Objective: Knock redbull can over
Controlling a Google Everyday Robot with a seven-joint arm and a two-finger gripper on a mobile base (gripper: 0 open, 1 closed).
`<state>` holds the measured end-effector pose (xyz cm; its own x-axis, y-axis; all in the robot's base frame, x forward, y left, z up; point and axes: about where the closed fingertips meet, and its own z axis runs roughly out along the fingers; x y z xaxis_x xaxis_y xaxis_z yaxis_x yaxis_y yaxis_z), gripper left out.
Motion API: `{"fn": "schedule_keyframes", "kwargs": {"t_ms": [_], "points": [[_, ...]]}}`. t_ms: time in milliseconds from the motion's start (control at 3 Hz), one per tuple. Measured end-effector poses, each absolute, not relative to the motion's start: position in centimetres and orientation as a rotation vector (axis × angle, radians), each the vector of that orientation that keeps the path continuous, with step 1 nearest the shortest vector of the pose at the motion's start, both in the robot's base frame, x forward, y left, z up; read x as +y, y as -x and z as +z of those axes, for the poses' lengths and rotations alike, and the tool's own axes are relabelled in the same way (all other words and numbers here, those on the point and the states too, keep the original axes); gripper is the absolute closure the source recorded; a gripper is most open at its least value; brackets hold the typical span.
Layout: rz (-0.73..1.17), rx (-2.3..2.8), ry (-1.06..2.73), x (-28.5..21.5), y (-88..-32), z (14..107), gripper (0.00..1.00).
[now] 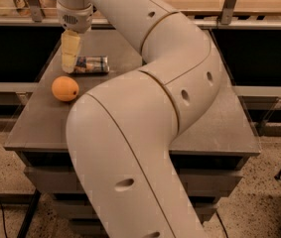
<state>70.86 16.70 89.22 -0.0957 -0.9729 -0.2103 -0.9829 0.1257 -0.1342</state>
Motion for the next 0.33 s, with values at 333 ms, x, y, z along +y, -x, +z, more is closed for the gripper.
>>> {"fn": "schedule_keyframes", "kwargs": {"t_ms": [333], "points": [[0.059, 2.157, 1.927, 16.70, -70.86, 89.22, 0.00]]}}
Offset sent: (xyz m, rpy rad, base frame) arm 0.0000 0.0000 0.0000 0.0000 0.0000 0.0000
